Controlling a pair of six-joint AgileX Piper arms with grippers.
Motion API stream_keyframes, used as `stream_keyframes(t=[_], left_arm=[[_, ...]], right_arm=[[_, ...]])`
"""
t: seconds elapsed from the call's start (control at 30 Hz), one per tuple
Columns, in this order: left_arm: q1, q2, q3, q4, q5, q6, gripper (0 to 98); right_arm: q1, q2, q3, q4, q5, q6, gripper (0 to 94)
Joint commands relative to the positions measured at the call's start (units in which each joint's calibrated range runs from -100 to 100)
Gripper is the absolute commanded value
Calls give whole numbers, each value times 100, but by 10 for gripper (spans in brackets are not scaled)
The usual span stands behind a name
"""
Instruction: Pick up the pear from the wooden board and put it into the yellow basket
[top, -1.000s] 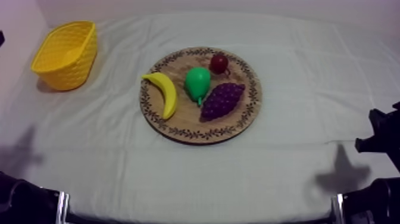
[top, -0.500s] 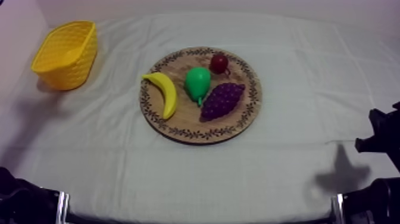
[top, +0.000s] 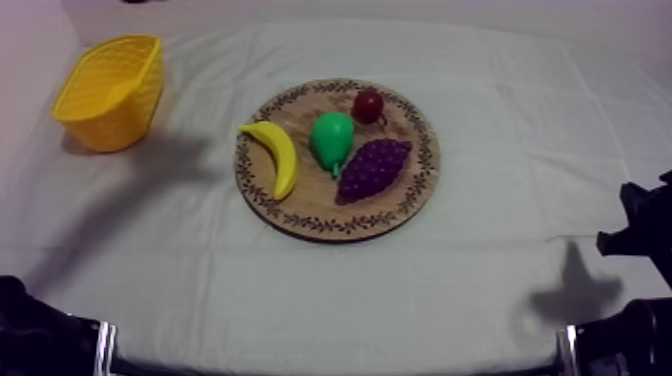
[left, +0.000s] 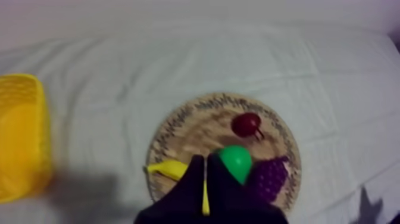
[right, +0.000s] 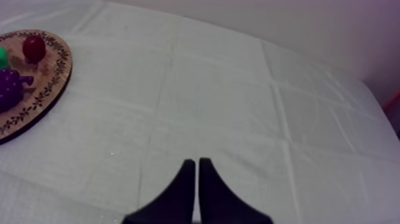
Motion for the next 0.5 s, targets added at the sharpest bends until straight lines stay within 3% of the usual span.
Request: stream_keyframes(t=[0.0,0.13,0.23,0.47], left_arm=[[215,417,-51,41,12,102,7],[381,878,-96,177,-49,159,32],[478,1075,-6,251,-178,174,136],[654,1303,122,340,-321,192,673]], right_arm=[[2,-1,-1,0,0,-4,3],[2,-1,-1,0,0,-4,3],[2,-1,-1,0,0,-2,3],[2,-1,-1,0,0,-3,3]])
